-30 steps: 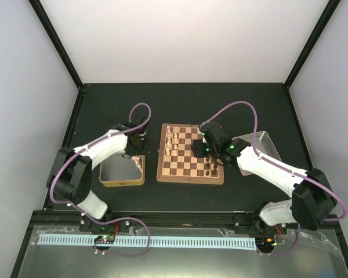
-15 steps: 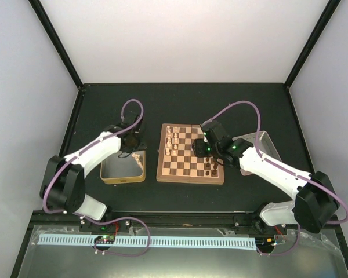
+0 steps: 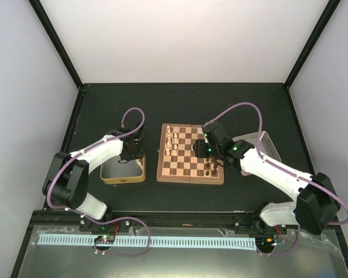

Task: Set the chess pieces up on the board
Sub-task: Pick up the chess piece from the storage box.

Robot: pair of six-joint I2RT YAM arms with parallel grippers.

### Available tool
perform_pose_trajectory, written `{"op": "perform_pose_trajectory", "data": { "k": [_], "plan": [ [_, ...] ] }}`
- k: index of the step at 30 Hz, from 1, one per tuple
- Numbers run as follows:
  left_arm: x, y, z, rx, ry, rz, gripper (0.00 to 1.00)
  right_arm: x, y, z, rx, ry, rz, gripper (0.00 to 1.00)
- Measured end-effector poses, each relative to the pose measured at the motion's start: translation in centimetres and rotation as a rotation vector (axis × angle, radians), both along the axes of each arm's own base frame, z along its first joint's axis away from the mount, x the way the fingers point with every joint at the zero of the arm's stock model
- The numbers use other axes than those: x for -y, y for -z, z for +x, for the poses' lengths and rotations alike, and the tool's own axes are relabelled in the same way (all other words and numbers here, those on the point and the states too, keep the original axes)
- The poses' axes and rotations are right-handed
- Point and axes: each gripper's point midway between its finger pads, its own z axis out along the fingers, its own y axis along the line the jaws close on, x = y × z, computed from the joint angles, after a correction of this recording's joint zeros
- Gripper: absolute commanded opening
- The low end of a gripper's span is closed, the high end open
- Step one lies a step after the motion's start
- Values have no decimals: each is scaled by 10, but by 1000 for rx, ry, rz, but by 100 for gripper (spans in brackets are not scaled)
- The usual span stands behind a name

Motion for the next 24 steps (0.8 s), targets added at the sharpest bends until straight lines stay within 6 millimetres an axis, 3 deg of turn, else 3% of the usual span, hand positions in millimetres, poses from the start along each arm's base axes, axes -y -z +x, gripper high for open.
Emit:
{"op": "perform_pose_trajectory", "data": {
  "k": [14, 19, 24],
  "plan": [
    [-1, 11, -4, -44, 8, 6, 25, 1, 1, -1, -2, 2, 0, 46],
    [0, 14, -8, -57, 13, 0, 21, 1, 2, -1, -5, 2, -1, 46],
    [0, 17, -13, -75, 18, -4, 11, 1, 2, -1, -5, 2, -2, 46]
  ]
}}
